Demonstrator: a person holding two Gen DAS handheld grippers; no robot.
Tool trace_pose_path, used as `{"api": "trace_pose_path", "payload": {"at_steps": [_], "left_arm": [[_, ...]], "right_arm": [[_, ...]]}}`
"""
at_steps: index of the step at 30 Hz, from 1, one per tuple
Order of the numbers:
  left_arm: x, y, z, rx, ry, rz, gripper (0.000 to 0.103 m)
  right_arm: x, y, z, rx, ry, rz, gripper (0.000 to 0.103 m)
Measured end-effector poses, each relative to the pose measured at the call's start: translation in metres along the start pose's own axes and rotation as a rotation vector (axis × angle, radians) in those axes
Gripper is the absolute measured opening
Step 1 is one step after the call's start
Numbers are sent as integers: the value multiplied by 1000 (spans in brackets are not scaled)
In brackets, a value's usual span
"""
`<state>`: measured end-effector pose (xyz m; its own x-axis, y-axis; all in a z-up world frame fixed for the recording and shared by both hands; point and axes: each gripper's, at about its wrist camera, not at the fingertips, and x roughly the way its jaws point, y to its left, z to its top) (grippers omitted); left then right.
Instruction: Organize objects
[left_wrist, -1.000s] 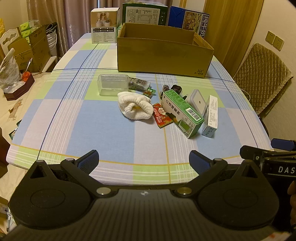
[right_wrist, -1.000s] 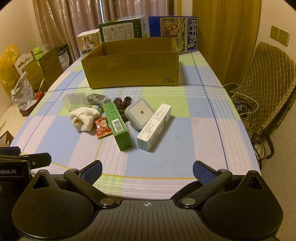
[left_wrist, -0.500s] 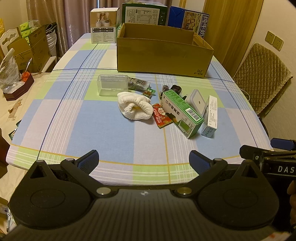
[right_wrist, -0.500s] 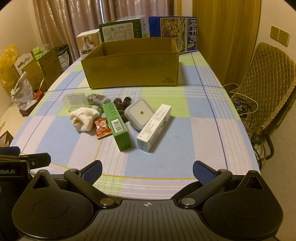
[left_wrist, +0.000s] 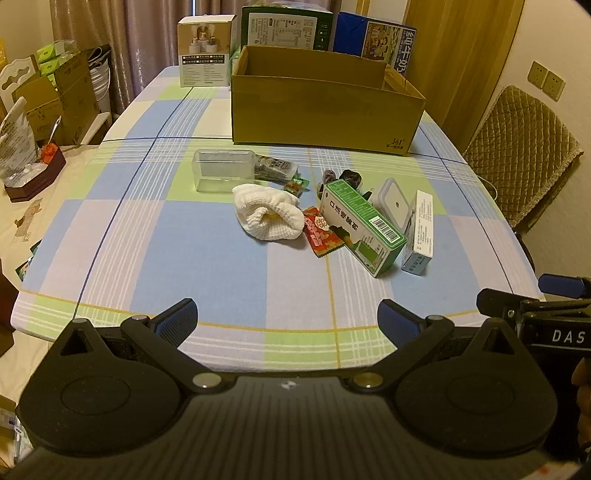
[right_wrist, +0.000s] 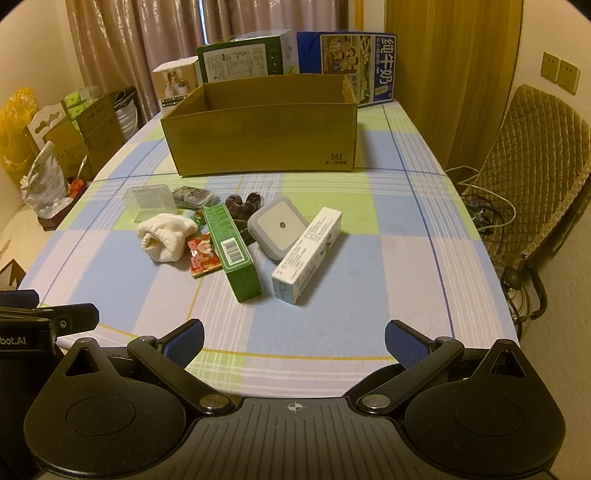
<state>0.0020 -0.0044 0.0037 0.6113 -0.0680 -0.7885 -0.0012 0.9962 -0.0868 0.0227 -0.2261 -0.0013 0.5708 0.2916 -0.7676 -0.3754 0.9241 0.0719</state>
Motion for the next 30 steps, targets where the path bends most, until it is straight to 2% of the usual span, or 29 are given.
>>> {"api": "trace_pose_path", "payload": {"at_steps": [8,14,22,26,30], "left_arm": [[4,3,4,-5,8,-11,102],[12,9,7,-5,18,-48,102],[26,16,25,17,-6,-22,102],[43,22,38,20,3,3,102],[62,29,50,27,19,7,102]], "right_arm": [[4,-4,4,-2,-4,-6,101],[8,-8,5,1,-10,-14,101],[18,-13,18,13,-32,-19,101],[28,-16,28,20,-32,-12,90],[43,-19,37,31,-24,-9,84]]}}
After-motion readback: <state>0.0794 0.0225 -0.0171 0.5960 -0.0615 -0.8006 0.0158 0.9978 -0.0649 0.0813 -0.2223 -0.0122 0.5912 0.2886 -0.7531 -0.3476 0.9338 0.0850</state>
